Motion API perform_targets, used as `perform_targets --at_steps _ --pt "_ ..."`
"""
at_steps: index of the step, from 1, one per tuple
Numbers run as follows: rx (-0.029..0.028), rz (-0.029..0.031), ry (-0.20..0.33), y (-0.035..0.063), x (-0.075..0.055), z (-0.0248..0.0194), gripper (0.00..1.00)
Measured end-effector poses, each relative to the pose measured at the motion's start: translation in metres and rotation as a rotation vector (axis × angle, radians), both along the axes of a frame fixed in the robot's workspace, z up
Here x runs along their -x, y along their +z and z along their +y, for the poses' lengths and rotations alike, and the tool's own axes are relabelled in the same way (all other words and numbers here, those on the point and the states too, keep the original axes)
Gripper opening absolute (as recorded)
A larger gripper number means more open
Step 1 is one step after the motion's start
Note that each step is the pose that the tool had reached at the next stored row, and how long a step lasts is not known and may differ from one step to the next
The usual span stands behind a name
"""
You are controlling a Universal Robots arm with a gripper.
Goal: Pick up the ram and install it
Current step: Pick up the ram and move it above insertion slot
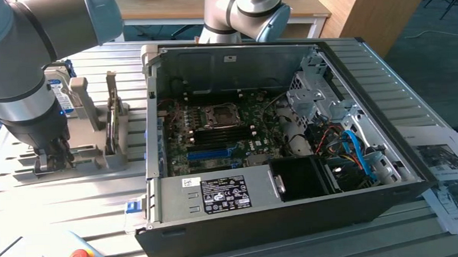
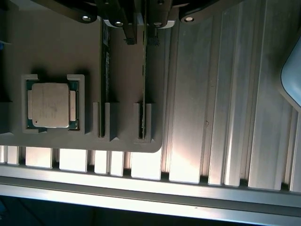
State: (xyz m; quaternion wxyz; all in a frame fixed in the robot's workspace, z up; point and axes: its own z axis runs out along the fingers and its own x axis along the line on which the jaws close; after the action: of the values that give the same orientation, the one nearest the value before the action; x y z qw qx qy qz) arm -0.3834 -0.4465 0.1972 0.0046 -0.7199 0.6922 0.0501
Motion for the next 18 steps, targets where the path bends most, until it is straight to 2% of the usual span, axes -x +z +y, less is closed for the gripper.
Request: perform_targets --at_steps 18 --pt "0.0000 0.0000 0.000 -0.0007 0.0000 0.0000 0.23"
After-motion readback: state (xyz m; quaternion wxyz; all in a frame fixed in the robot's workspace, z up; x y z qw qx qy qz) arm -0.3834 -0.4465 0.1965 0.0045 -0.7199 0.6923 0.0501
